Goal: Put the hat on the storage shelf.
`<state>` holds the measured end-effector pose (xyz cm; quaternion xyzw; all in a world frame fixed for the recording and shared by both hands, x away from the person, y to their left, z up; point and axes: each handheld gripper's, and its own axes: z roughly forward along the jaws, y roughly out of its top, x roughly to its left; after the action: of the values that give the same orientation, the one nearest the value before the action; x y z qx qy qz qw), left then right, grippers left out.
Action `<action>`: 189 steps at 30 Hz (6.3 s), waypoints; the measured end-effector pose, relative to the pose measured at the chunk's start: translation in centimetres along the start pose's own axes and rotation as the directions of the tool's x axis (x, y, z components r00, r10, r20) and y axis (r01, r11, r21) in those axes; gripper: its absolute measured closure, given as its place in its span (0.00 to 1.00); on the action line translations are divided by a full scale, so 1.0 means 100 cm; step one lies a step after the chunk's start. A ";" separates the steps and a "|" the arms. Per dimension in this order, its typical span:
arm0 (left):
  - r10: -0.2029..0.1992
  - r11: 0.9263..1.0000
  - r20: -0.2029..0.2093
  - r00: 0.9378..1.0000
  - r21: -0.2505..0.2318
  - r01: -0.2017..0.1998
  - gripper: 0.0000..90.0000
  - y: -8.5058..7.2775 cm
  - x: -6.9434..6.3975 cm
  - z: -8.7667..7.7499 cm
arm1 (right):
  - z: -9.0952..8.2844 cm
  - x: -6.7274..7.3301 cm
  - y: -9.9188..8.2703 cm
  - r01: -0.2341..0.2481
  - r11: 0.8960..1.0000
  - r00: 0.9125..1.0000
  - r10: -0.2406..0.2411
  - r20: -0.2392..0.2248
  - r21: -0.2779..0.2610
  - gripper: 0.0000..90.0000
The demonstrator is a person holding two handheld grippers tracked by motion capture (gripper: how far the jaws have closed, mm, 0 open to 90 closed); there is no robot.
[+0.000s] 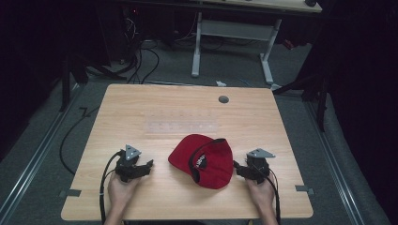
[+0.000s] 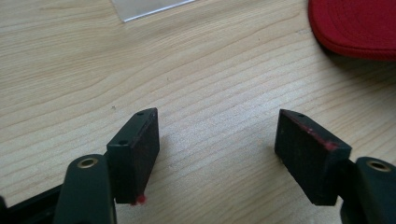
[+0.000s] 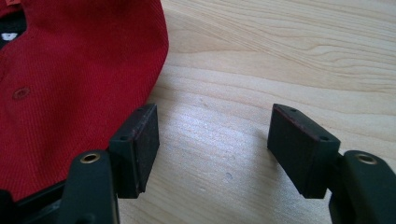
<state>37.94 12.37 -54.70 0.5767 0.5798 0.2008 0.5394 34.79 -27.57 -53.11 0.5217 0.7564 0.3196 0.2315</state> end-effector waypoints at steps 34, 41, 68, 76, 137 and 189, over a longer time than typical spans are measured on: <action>0.002 1.000 0.006 1.000 0.007 -0.002 0.31 -0.001 -0.001 0.001 | -0.001 0.001 0.000 -0.015 1.000 1.000 0.015 0.012 -0.004 0.44; 0.003 1.000 0.006 1.000 0.008 -0.003 0.30 -0.001 -0.002 0.001 | -0.005 0.001 -0.002 -0.025 1.000 1.000 0.025 0.009 0.003 0.46; 0.002 1.000 0.003 1.000 0.008 -0.002 0.30 -0.001 -0.002 0.001 | -0.026 0.010 0.021 -0.020 0.992 0.995 0.007 -0.104 -0.125 0.32; 0.002 1.000 0.004 1.000 0.009 -0.002 0.30 -0.001 -0.002 0.001 | -0.015 0.016 0.043 -0.036 0.992 0.984 0.014 -0.179 -0.123 0.29; 0.003 1.000 0.009 1.000 0.007 -0.003 0.33 -0.001 -0.003 0.000 | 0.016 0.023 0.069 0.058 0.997 0.859 -0.072 -0.506 -0.043 0.95; 0.167 0.984 0.215 0.962 0.028 -0.177 0.18 -0.019 -0.082 -0.002 | -0.051 0.029 0.121 -0.028 0.993 0.910 -0.021 -0.414 -0.114 0.95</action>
<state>34.88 4.73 -53.00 0.6555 0.4712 0.1707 0.5650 38.04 -23.08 -40.90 0.4290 0.7672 0.4671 0.0956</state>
